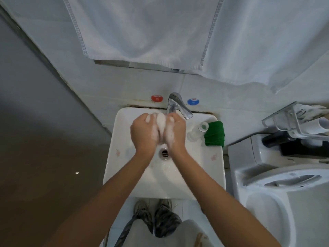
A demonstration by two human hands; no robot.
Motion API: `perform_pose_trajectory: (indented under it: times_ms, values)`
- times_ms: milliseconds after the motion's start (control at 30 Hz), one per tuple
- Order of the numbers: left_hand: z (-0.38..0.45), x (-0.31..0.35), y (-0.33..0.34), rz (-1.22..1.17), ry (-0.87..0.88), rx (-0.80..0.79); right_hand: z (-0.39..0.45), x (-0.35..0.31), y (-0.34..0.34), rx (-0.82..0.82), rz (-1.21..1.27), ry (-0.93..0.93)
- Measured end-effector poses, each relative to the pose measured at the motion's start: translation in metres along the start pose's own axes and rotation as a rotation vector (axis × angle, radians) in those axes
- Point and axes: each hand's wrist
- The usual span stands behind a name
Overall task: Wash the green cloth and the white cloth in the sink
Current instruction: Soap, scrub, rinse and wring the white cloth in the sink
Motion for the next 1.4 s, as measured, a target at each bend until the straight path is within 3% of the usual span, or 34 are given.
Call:
perform_pose_trajectory:
  times_ms: [133, 267, 433, 633, 767, 1167, 1300, 1400]
  values:
    - [-0.016, 0.007, 0.001, 0.003, 0.097, -0.037, 0.005, 0.001, -0.004, 0.112, 0.109, 0.042]
    - [0.01, -0.003, 0.0, -0.048, -0.056, -0.023, -0.019, 0.006, -0.005, -0.034, 0.017, 0.003]
    - [-0.049, 0.008, 0.004, -0.184, 0.07, -0.033, 0.007, -0.005, -0.013, 0.006, 0.203, 0.132]
    - [0.003, -0.002, 0.003, -0.167, -0.157, 0.016, -0.019, 0.004, -0.013, -0.111, -0.011, -0.016]
    - [-0.017, -0.012, 0.006, -0.081, -0.08, -0.021, -0.003, 0.001, -0.016, -0.119, 0.056, 0.072]
    - [-0.038, -0.005, -0.007, -0.123, 0.165, -0.038, 0.01, 0.002, -0.019, 0.079, 0.191, 0.052]
    - [-0.024, -0.003, 0.006, -0.085, 0.069, 0.052, -0.002, 0.01, -0.019, 0.051, 0.086, -0.04]
    - [-0.009, -0.004, 0.013, -0.077, -0.025, 0.024, -0.012, 0.01, -0.017, 0.035, 0.06, -0.087]
Point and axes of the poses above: each hand's wrist, its own z-axis towards the middle knuckle, its own y-axis out of the palm, x = y × z, and after that the axes turned 13 degrees about z, right-handed
